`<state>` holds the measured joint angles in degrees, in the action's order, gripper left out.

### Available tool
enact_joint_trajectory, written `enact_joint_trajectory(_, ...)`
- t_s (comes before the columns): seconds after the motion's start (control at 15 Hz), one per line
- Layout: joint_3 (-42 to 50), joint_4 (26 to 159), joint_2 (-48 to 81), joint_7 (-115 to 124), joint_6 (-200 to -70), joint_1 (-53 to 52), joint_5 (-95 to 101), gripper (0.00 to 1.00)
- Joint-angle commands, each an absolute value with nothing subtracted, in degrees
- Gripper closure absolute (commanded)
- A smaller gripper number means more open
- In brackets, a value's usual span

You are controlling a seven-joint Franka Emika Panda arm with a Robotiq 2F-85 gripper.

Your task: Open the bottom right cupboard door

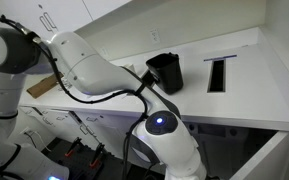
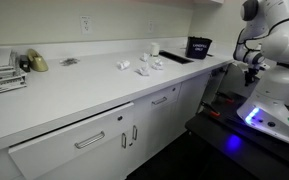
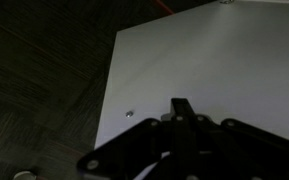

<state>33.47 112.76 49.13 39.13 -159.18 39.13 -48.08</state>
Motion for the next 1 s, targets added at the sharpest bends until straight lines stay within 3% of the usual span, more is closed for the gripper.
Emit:
enact_joint_trajectory(0.0,35.17,107.76,52.2,43.39,-158.94,41.29,-45.5,1.0)
enact_joint_trajectory(0.27,34.77,106.09,51.55,44.7,-156.6,43.49,-43.05,1.0)
enact_joint_trajectory(0.67,28.33,114.69,37.43,33.51,-149.08,46.57,-42.92,1.0)
enact_joint_trajectory(0.93,29.06,119.64,27.05,26.74,-140.1,47.12,-40.75,1.0)
